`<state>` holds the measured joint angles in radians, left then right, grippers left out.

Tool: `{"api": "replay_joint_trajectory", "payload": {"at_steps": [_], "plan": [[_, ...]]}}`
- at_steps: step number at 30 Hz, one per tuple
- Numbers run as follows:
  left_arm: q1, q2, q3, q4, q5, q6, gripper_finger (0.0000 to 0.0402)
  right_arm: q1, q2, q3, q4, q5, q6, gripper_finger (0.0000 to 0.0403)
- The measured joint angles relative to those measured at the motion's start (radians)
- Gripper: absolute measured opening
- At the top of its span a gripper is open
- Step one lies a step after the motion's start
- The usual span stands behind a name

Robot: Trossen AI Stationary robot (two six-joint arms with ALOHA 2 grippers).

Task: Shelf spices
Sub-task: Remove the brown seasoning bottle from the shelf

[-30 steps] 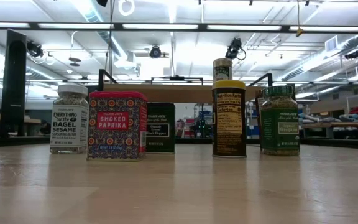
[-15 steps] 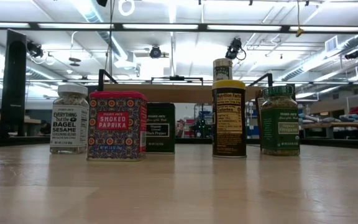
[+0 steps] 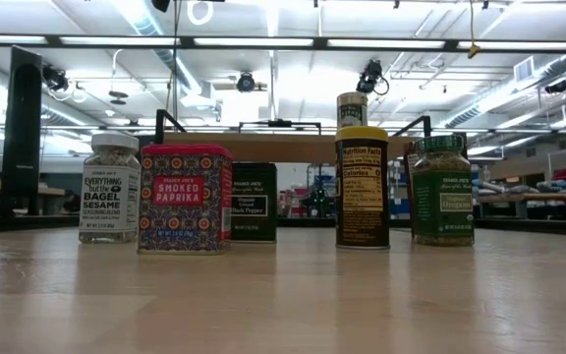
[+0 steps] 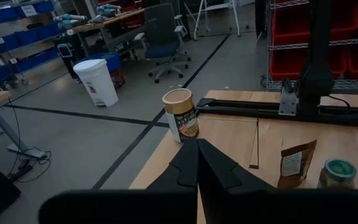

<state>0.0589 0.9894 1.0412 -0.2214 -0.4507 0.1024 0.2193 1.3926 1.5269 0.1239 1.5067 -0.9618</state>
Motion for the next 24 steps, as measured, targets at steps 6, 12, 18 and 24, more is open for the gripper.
{"api": "replay_joint_trajectory", "payload": {"at_steps": [6,12,18,24], "plan": [[0.000,0.000,0.000,0.009,0.000,0.000,0.0005,-0.048,0.018,0.038,-0.078,-0.006,-0.024,0.0226],[0.000,0.000,0.000,0.012,0.000,-0.002,0.0005,-0.132,0.016,0.085,-0.083,-0.105,-0.129,0.0233],[0.000,0.000,0.000,0.016,0.000,-0.003,0.0005,-0.188,0.016,0.133,-0.099,-0.275,-0.277,0.0224],[0.000,0.000,0.000,0.026,0.000,-0.003,0.0005,-0.225,0.016,0.176,-0.334,-0.587,-0.096,0.0207]]}}
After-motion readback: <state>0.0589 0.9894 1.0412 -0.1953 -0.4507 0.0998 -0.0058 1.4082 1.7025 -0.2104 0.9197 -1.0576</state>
